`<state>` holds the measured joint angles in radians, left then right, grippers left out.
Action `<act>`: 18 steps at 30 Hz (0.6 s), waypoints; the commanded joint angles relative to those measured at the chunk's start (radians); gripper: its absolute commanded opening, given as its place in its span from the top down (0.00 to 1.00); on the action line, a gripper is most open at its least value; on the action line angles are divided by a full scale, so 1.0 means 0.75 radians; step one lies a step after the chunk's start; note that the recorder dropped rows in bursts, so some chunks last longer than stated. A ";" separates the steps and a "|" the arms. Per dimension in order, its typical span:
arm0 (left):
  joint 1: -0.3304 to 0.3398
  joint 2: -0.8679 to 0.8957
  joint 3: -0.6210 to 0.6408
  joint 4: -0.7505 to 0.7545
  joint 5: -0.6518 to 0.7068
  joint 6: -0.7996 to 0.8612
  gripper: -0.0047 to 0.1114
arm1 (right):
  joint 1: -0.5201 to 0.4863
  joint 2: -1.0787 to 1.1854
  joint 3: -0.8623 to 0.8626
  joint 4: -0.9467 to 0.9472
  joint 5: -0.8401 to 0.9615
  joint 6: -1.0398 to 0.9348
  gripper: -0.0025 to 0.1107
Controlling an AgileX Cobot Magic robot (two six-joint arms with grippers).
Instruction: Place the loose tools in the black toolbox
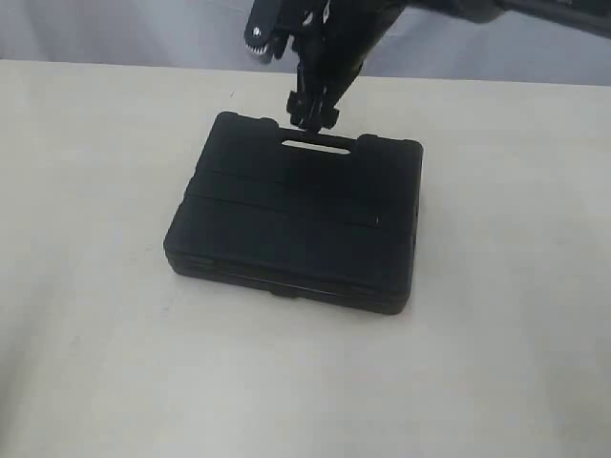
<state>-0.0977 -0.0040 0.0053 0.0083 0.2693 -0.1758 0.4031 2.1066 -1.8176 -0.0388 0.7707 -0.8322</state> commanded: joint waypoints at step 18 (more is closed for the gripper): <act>-0.008 0.005 -0.007 -0.011 0.004 0.001 0.96 | 0.000 -1.020 0.432 0.345 0.600 0.721 0.97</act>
<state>-0.0977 -0.0040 0.0053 0.0083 0.2693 -0.1758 0.4031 1.4542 -1.5845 0.1157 1.2087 -0.3069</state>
